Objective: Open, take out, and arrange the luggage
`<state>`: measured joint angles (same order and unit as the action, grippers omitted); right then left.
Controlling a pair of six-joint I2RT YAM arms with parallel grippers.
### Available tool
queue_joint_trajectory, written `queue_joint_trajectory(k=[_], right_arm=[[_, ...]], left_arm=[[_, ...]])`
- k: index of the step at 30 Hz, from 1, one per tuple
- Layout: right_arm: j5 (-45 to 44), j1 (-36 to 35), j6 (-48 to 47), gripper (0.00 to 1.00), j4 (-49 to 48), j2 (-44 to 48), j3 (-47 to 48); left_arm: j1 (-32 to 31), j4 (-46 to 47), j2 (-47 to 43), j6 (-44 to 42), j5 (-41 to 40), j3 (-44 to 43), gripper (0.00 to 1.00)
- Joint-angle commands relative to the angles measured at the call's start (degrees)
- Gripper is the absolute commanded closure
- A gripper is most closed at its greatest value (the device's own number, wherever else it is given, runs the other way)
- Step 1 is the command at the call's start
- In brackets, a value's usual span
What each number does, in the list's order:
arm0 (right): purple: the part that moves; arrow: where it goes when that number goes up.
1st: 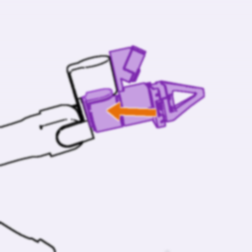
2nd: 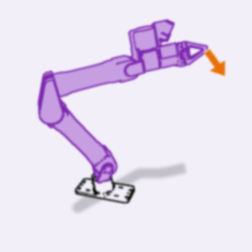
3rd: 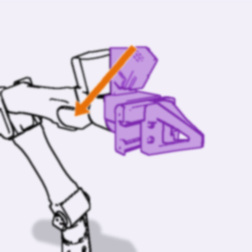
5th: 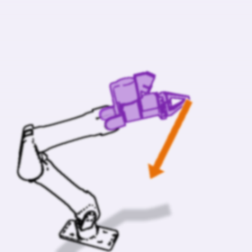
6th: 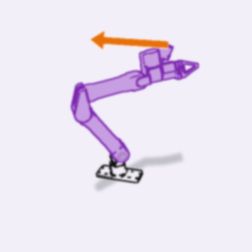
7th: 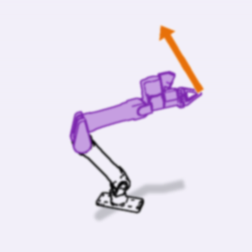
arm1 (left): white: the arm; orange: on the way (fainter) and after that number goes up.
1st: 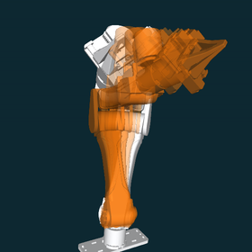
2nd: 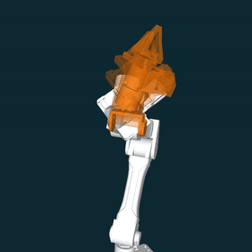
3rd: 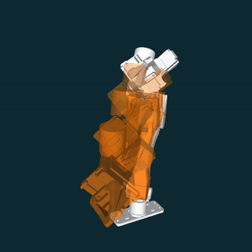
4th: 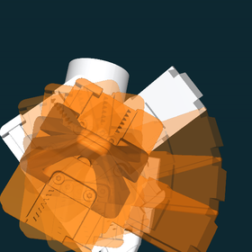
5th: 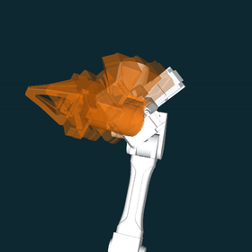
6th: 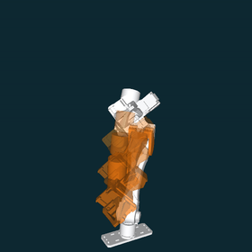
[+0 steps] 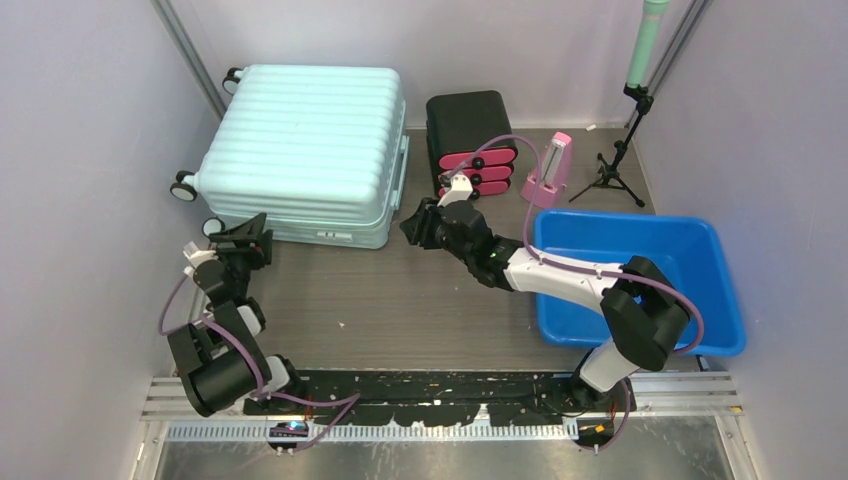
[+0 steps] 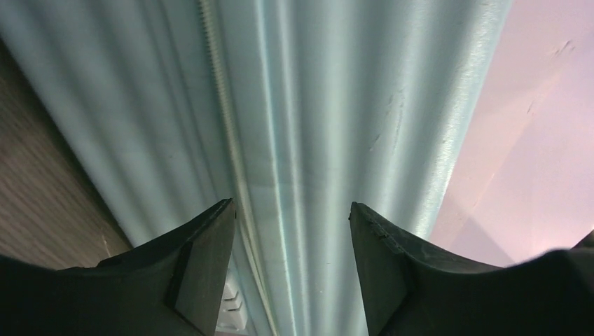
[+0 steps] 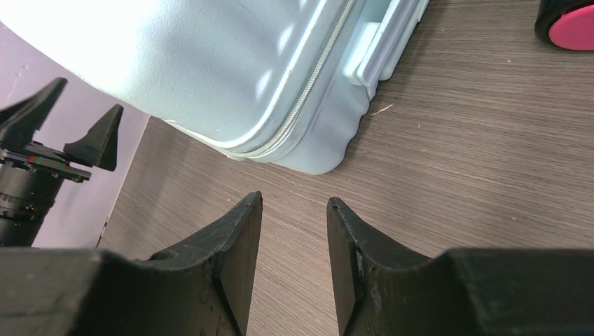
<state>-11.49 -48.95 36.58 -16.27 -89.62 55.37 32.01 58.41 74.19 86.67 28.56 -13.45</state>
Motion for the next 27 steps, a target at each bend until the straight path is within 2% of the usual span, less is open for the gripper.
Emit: queue_joint_trajectory(k=[1, 5, 8, 13, 15, 27], right_arm=[[-1.5, 0.1, 0.3, 0.55, -3.5, 0.1, 0.2], [-1.2, 0.0, 0.4, 0.55, -3.4, -0.3, 0.6], [-1.3, 0.1, 0.7, 0.55, -3.4, -0.5, 0.5], [-0.9, 0.1, 1.2, 0.55, -3.9, -1.4, 0.8], [-0.5, 0.1, 1.3, 0.55, -3.8, -1.8, 1.2], [-0.3, 0.1, 1.3, 0.55, -2.0, -4.1, 3.2]], left_arm=[[-0.5, 2.7, 0.7, 0.0, -2.0, 1.7, 0.39], [-1.4, 5.3, 2.8, -1.3, -2.1, 0.5, 0.35], [-2.7, 13.4, 6.8, 0.1, -1.9, 0.0, 0.3], [-6.0, 22.0, 13.4, 3.2, -4.3, -0.9, 0.29], [-6.3, 23.6, 15.0, 4.5, -2.9, -3.0, 0.3], [-6.6, 23.0, 6.8, 7.2, -1.5, -7.8, 0.43]])
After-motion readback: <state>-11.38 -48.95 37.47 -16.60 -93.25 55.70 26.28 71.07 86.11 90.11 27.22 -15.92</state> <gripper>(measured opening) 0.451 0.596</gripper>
